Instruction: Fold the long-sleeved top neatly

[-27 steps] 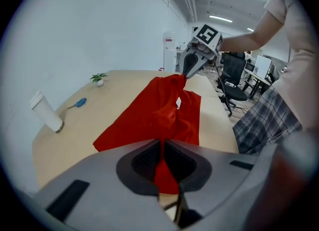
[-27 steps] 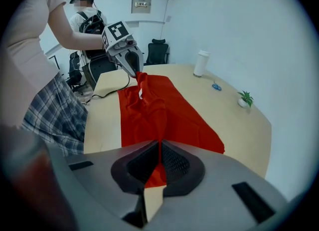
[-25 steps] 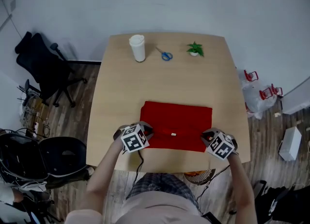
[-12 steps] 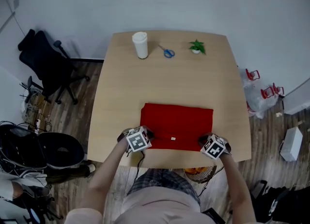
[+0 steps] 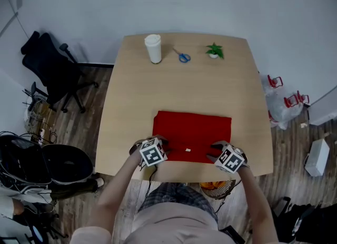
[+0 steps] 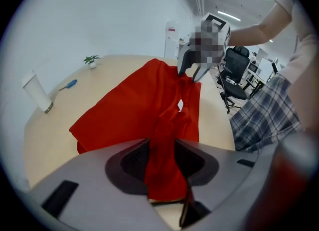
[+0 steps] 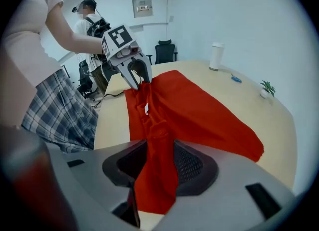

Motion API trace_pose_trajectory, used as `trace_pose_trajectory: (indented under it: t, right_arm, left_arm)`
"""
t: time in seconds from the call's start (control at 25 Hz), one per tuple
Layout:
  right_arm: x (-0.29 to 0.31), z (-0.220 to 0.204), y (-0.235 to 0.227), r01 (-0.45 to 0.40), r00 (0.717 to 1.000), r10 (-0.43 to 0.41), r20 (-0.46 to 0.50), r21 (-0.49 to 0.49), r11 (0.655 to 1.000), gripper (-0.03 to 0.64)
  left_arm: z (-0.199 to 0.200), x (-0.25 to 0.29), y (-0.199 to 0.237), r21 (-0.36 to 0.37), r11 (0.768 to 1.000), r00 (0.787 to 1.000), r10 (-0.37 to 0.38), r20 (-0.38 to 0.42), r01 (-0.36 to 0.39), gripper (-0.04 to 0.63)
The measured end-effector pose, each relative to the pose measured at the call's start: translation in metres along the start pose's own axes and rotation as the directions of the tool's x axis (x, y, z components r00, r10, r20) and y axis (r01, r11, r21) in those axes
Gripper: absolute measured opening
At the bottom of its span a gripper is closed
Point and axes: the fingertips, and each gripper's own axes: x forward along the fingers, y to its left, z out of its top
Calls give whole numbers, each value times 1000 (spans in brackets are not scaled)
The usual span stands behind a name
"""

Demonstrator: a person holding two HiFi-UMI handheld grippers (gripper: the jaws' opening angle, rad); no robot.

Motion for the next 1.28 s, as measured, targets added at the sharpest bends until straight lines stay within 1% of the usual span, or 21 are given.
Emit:
trace_pose_trajectory:
  t: [0.08, 0.12, 0.16, 0.2, 0.28, 0.36, 0.52, 0.6, 0.68, 0.72, 0.84, 0.88, 0.92, 1.0, 1.08, 1.2, 1.28]
  right_arm:
    - [11, 3, 1, -8, 1000, 7, -15, -39, 999, 168]
    - [14, 3, 1, -10, 1000, 8, -24, -49, 999, 128]
    - [16, 4, 0, -10, 1000, 8, -28, -55, 998, 88]
    - [16, 4, -1, -11, 1000, 9, -28, -59, 998, 64]
    - [12, 4, 2, -16, 1000, 14, -23, -65, 998, 51]
    - [2, 8, 8, -23, 1000, 21, -15, -83, 996, 48]
    - [-7, 10, 22, -49, 999, 47, -22, -131, 990, 48]
    - [-3, 4, 31, -62, 998, 58, -34, -132, 989, 49]
    - [5, -1, 32, -75, 996, 69, -53, -116, 990, 55]
    - [9, -3, 31, -83, 995, 76, -64, -107, 991, 63]
    - [16, -11, 39, -115, 989, 107, -100, -86, 990, 107]
    - [17, -14, 44, -128, 987, 119, -108, -80, 988, 121]
    - [19, -18, 49, -141, 985, 132, -114, -74, 987, 132]
    - [23, -24, 57, -161, 981, 153, -120, -63, 985, 161]
    - [25, -30, 61, -170, 979, 162, -125, -57, 984, 174]
    - [23, -31, 62, -169, 980, 163, -112, -49, 984, 175]
    - [16, -24, 60, -164, 983, 161, -88, -36, 986, 175]
  left_arm:
    - [7, 1, 0, 19, 1000, 1000, 16, 8, -16, 152]
    - [10, 2, 0, 31, 999, 1000, 22, 13, -22, 141]
    - [13, 3, 0, 47, 999, 1000, 27, 15, -27, 117]
    - [14, 4, -1, 66, 997, 999, 30, 16, -31, 95]
    - [15, 4, -6, 102, 994, 999, 31, 19, -32, 74]
    - [15, -3, -11, 120, 993, 999, 17, 31, -21, 66]
    - [12, -16, -22, 140, 990, 999, -35, 35, 30, 64]
    - [7, -14, -31, 139, 988, 998, -65, 19, 62, 64]
    - [3, -9, -33, 118, 987, 994, -107, -2, 106, 69]
    - [1, -7, -33, 104, 986, 991, -132, -11, 132, 79]
    - [0, -4, -46, 72, 976, 978, -205, -22, 206, 159]
    - [-2, -4, -52, 67, 972, 975, -223, -24, 224, 175]
    - [-4, -3, -58, 62, 969, 971, -237, -28, 239, 176]
    - [-9, -1, -67, 40, 966, 966, -254, -42, 255, 184]
    - [-12, 1, -72, 21, 967, 967, -252, -47, 253, 193]
    - [-9, 1, -74, 14, 970, 969, -243, -36, 244, 193]
    - [-5, -4, -73, 10, 970, 970, -243, -10, 243, 193]
